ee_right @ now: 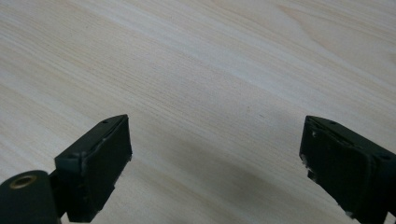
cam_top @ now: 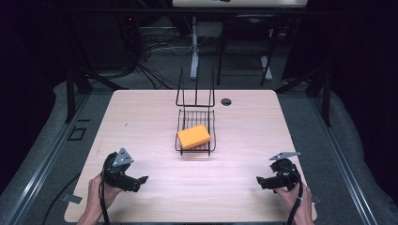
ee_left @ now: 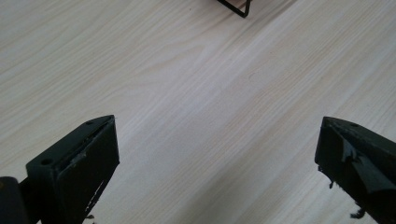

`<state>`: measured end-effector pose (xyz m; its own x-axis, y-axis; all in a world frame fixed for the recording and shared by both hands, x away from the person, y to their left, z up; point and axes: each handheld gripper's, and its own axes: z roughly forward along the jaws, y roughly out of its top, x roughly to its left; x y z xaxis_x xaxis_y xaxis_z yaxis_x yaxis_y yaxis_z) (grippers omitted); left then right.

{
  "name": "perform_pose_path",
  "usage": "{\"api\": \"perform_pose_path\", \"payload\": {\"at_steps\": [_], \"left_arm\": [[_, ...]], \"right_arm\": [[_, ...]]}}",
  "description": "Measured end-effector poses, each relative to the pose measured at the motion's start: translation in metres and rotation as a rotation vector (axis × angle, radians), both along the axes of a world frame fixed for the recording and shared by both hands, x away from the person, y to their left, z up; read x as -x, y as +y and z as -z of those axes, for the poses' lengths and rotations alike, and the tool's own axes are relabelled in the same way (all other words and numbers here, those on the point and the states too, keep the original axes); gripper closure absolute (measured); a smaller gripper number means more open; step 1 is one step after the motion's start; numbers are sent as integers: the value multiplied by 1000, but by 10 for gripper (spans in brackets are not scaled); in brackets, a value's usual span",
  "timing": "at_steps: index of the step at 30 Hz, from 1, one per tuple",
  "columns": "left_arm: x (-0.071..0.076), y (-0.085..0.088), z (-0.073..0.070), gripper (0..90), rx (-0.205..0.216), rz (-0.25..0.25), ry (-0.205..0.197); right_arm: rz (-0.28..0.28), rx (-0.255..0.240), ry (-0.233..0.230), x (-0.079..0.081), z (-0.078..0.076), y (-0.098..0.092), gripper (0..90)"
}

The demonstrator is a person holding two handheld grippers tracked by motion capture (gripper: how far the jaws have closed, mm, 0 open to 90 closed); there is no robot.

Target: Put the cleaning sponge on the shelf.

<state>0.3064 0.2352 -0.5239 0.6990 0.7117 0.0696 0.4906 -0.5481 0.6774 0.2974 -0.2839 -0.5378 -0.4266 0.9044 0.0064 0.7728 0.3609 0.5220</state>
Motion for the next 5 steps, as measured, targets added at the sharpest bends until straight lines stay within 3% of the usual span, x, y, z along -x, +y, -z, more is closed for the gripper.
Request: {"api": "perform_pose_path", "payload": {"at_steps": [1, 5], "left_arm": [[-1, 0, 2, 0, -4, 1, 6], [-4, 1, 6, 0, -9, -1, 16]], "right_arm": [[6, -28, -8, 0, 2, 1, 88], [1, -22, -5, -1, 4, 2, 88]]}}
